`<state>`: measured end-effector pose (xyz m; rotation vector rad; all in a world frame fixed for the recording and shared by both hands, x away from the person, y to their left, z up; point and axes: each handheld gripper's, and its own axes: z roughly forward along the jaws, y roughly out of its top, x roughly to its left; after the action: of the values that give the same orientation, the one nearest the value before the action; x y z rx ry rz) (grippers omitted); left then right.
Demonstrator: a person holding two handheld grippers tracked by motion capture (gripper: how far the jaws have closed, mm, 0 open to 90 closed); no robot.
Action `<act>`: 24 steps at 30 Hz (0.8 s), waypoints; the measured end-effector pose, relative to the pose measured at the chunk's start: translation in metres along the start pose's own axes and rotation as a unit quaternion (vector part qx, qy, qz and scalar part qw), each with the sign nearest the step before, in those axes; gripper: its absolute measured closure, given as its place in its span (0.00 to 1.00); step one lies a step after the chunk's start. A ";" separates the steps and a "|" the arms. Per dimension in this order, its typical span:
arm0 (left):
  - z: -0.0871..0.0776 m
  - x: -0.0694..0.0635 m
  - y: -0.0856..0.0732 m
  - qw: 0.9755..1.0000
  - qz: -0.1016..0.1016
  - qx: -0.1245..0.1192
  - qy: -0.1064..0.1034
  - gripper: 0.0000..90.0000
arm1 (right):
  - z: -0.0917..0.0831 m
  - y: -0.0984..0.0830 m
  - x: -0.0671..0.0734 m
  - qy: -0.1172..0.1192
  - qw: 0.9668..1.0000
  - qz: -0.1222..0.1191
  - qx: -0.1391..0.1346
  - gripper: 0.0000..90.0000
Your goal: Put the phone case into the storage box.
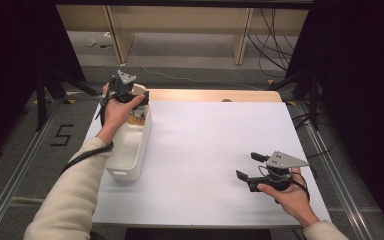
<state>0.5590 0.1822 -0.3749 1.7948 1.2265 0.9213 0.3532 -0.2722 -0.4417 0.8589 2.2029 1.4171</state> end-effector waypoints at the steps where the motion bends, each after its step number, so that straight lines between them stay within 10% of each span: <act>1: 0.001 0.000 0.000 1.000 0.001 0.000 0.000 0.12 | 0.000 0.000 0.000 0.000 1.000 0.000 0.000 0.18; 24: 0.010 -0.001 -0.003 1.000 0.005 0.014 0.000 0.12 | 0.000 0.000 0.000 0.001 1.000 0.000 0.000 0.18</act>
<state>0.5664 0.1799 -0.3828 1.8234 1.2368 0.9135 0.3532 -0.2723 -0.4419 0.8571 2.2037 1.4191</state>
